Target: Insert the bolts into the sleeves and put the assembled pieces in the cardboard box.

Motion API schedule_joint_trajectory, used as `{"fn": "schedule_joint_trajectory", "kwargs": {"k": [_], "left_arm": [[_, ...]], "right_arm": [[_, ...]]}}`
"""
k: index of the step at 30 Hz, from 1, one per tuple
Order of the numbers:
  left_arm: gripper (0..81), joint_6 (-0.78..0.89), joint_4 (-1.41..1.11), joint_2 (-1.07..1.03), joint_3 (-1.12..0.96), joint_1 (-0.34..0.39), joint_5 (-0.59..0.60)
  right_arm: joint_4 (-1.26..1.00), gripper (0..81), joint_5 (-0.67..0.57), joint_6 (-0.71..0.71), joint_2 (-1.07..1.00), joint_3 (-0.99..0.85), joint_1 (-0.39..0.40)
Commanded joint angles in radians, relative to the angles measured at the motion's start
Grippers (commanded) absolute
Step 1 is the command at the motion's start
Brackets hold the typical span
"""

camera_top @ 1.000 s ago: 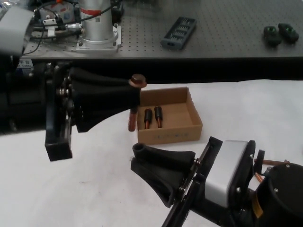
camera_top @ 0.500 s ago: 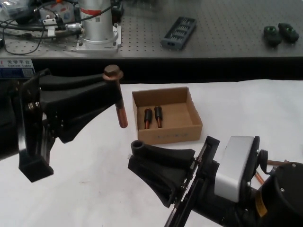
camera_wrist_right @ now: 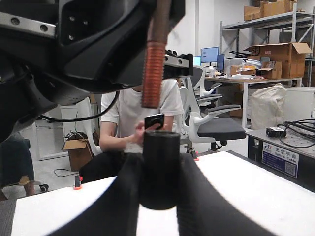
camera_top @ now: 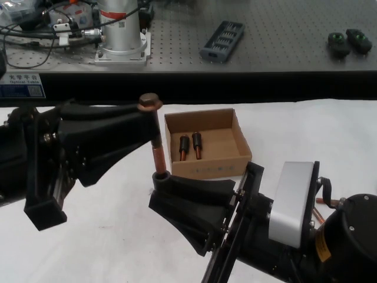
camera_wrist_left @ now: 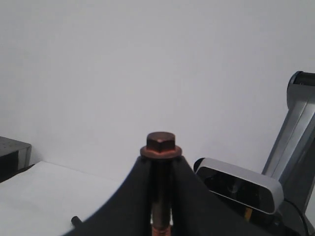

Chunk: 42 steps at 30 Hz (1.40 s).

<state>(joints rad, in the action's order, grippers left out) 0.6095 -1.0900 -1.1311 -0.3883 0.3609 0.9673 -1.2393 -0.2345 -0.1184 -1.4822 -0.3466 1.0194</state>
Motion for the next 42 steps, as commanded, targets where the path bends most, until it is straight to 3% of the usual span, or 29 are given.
{"fn": "schedule_joint_trajectory", "kwargs": {"k": [1,28,42], "left_arm": [[0.7,-0.01,-0.026,-0.001,-0.005,0.003,0.007],[0.7,-0.199,0.064,-0.003,0.061,0.003,0.009],[0.7,-0.218,0.064,-0.001,0.115,0.003,0.007]], "right_arm": [[-0.016,6.6,-0.008,-0.001,0.001,-0.01,-0.008],[-0.032,6.6,-0.031,-0.023,0.001,-0.01,-0.008],[-0.056,6.6,-0.022,-0.023,0.001,-0.01,-0.008]]}}
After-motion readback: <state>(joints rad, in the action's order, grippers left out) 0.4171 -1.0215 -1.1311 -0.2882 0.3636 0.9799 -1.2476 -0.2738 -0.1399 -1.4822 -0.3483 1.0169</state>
